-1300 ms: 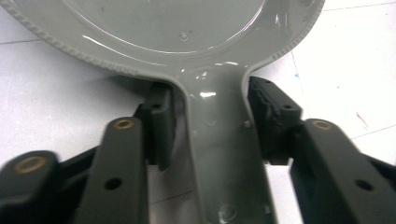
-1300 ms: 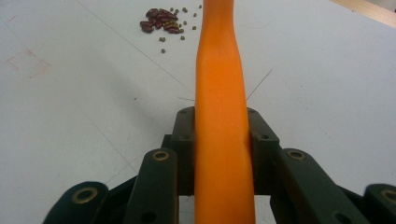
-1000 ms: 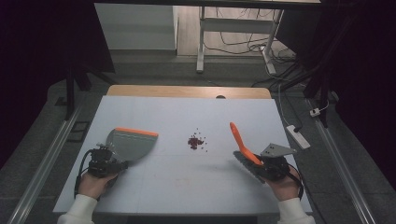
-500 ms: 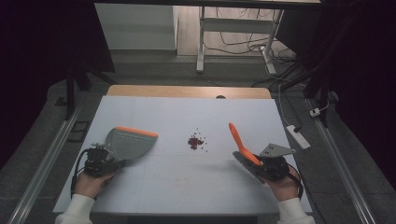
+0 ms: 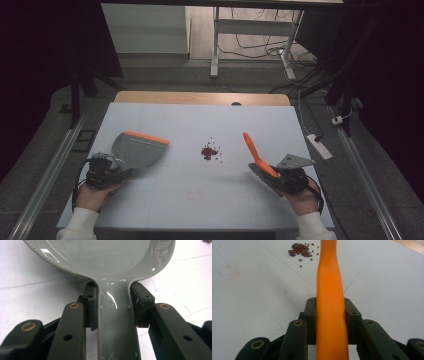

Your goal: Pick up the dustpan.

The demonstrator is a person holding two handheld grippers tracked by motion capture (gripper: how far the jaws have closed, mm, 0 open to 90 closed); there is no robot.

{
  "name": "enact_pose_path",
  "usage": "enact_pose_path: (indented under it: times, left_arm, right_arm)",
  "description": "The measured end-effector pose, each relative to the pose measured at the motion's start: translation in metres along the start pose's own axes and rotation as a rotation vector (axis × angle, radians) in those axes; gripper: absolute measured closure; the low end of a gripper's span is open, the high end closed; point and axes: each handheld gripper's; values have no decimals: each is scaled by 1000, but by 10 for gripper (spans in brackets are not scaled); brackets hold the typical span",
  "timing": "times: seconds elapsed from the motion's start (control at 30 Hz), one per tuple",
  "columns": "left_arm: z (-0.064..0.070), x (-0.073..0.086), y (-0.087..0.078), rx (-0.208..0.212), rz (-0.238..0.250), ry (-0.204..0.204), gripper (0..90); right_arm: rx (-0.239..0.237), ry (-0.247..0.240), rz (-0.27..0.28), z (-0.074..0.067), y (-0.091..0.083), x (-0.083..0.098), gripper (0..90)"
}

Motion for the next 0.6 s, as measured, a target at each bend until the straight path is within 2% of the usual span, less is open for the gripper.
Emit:
enact_pose_path:
  times: [0.3, 0.4, 0.6]
  left_arm:
    - [1, -2, -4, 50, 60, 77, 619]
    - [3, -3, -3, 63, 71, 114, 619]
    - [4, -5, -1, 74, 83, 150, 619]
  right_arm:
    - [2, 4, 20, -1, -2, -2, 700]
    - [6, 0, 31, -1, -4, -3, 700]
    - [18, 5, 39, 0, -4, -4, 700]
Point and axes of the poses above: each handheld gripper's, and its own axes: y roughly forward along the jaws, x roughly out of its underside, z roughly to its right, and after that the axes turned 2 degrees about y, right-handed
